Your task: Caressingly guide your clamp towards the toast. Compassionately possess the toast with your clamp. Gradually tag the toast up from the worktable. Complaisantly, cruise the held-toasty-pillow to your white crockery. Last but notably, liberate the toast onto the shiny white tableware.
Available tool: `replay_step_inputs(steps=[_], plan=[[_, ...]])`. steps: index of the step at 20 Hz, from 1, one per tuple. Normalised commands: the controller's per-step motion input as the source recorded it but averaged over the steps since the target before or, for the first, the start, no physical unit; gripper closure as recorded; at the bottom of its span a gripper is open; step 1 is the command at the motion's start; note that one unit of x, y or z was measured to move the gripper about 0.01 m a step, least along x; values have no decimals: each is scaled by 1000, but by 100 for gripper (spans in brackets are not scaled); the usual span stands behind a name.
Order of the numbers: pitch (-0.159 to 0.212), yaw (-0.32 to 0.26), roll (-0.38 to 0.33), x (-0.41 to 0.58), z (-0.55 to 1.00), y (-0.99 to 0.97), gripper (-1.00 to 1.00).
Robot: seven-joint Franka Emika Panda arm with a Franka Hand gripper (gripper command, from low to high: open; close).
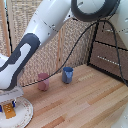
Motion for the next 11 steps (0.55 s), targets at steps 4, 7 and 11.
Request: replay_step_inputs(steps=[4, 7, 11], plan=[[-73, 16, 1, 59, 838, -100, -100], [-158, 4, 0, 247, 740, -101, -100], [-130, 1, 25, 150, 738, -67, -100]])
